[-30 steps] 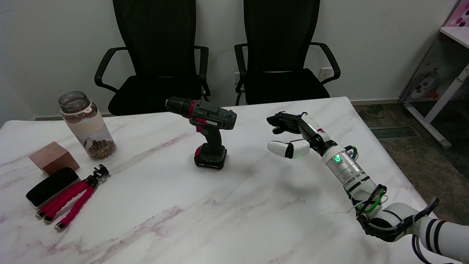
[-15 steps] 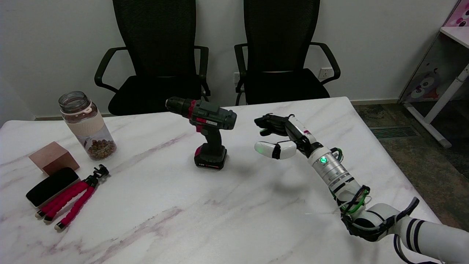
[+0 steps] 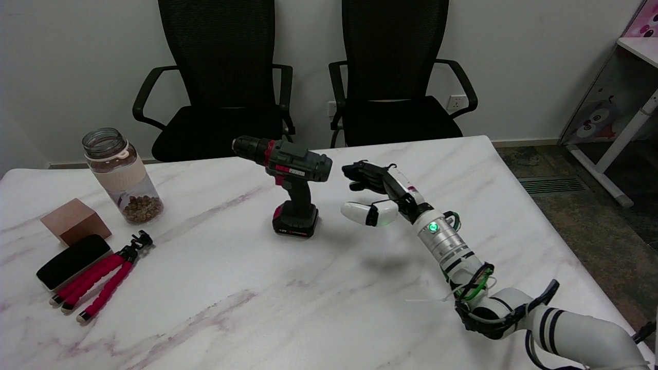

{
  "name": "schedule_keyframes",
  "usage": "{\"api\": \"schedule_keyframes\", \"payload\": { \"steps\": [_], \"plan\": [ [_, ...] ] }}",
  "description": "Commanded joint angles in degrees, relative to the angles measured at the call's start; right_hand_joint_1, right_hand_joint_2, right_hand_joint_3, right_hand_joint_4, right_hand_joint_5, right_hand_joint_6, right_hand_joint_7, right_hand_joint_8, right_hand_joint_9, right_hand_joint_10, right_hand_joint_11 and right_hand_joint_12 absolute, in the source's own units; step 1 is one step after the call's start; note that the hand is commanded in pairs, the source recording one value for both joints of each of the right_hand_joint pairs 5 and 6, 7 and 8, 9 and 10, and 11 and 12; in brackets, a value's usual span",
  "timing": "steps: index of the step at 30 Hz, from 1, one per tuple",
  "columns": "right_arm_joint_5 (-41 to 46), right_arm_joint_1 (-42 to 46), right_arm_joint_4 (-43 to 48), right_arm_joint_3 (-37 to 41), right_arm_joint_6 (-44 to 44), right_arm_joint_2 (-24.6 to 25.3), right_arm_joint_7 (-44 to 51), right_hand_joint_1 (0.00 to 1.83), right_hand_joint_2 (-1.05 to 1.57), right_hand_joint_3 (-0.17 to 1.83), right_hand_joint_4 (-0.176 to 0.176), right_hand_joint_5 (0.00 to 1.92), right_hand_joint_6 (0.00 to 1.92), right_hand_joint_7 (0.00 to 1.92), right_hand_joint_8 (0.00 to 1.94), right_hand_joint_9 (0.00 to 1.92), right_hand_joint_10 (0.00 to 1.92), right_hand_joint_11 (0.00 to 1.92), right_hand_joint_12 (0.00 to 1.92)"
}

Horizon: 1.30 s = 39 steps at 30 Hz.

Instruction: Pick up the power screwdriver.

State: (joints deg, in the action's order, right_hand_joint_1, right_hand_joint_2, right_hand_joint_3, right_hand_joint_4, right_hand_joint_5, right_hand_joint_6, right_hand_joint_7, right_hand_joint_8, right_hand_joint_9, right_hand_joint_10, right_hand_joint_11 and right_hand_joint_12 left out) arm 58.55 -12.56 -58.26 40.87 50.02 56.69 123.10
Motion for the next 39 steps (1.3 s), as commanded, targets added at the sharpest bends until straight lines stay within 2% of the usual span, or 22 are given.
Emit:
{"api": "schedule_keyframes", "payload": {
  "steps": [1, 10, 15, 27, 39],
  "plan": [
    [0.0, -5.3, 7.1, -3.4, 0.1, 8.8, -0.8, 0.81, 0.05, 0.93, -0.036, 0.48, 0.48, 0.48, 0.48, 0.41, 0.41, 0.54, 0.54],
    [0.0, -6.7, 9.8, -3.6, 0.1, 12.0, -3.2, 0.80, 0.01, 0.90, 0.003, 0.43, 0.43, 0.43, 0.43, 0.39, 0.39, 0.50, 0.50],
    [0.0, -7.5, 10.8, -3.6, -0.1, 13.4, -3.3, 0.80, -0.04, 0.90, 0.009, 0.35, 0.35, 0.35, 0.35, 0.39, 0.39, 0.49, 0.49],
    [0.0, -10.5, 17.0, -5.2, -0.2, 18.1, -8.9, 0.80, -0.09, 0.88, 0.039, 0.29, 0.29, 0.29, 0.29, 0.37, 0.37, 0.43, 0.43],
    [0.1, -12.0, 19.5, -5.4, -0.7, 20.5, -11.5, 0.81, -0.16, 0.88, 0.062, 0.23, 0.23, 0.23, 0.23, 0.34, 0.34, 0.35, 0.35]
  ]
}}
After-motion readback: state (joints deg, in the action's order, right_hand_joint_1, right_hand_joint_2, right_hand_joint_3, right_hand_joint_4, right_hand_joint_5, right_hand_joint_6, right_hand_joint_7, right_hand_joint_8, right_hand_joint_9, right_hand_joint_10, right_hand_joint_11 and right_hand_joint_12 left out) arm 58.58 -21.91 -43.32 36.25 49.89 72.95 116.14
